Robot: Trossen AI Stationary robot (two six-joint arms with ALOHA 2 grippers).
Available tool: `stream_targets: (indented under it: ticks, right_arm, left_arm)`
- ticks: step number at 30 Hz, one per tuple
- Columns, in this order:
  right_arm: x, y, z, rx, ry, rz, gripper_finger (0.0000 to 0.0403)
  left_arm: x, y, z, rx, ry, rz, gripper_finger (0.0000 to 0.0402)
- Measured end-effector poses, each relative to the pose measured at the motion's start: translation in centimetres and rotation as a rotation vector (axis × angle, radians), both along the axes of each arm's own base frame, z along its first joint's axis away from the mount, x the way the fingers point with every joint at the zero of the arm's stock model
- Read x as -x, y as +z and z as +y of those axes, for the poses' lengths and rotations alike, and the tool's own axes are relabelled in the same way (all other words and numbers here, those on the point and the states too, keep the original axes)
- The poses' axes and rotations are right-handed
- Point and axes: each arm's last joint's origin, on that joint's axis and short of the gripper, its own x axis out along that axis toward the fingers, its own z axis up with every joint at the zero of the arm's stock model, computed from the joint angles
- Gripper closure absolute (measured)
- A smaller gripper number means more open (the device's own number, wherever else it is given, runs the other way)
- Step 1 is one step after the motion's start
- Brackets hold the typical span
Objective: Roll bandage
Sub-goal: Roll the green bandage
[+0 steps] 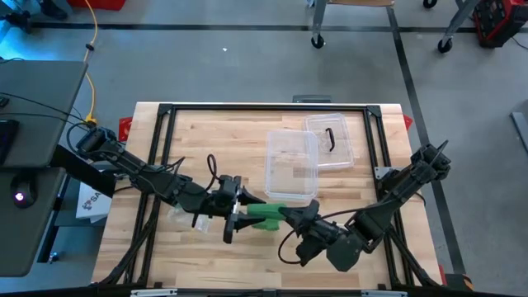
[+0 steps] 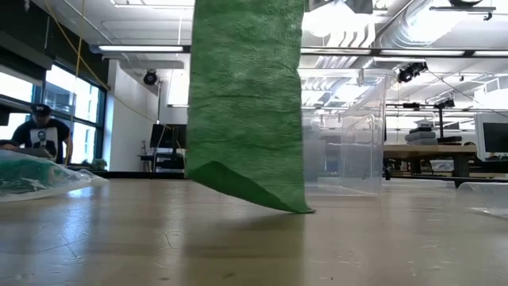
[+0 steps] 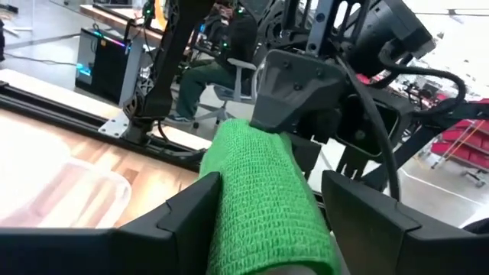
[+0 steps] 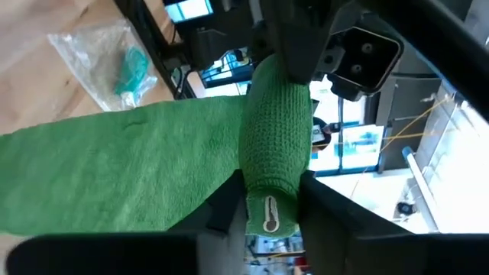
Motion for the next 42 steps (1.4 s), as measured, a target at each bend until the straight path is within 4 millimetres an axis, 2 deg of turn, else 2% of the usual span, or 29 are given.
stream_targets:
  ticks: [7, 10, 14, 20, 25, 29, 34, 42]
  right_arm:
    - [0.2, 0.4, 0.6, -0.123, 0.000, -0.084, 0.0213]
    - [0.8, 0.7, 1.1, -0.177, -0.019, -0.130, 0.0187]
    - [2.6, 1.2, 0.7, -0.325, -0.029, -0.147, 0.0186]
    - [4.9, 0.6, -3.6, -0.715, -0.170, -0.050, 0.0191]
    - [3.6, -0.8, -5.2, -0.854, -0.219, -0.078, 0.0190]
    - [2.5, -0.7, -5.8, -0.894, -0.188, -0.101, 0.0185]
    - [2.0, -0.1, -5.7, -0.890, -0.132, -0.128, 0.0183]
    - [1.9, 0.3, -5.5, -0.959, -0.098, -0.141, 0.0182]
  left_arm:
    - [0.0, 0.0, -0.1, -0.036, -0.008, 0.000, 0.0244]
    - [0.0, 0.0, -0.1, -0.073, -0.010, -0.003, 0.0267]
    - [0.1, 0.1, -0.1, -0.137, -0.016, -0.010, 0.0277]
    - [0.3, 0.6, -0.6, -0.323, -0.041, -0.013, 0.0279]
    - [0.6, 1.0, -1.0, -0.610, -0.029, 0.006, 0.0279]
    - [1.1, 1.0, -1.4, -0.752, 0.013, 0.041, 0.0279]
    - [1.9, 1.0, -2.4, -0.866, 0.018, 0.083, 0.0279]
    - [2.6, 1.1, -3.3, -0.922, 0.035, 0.081, 0.0279]
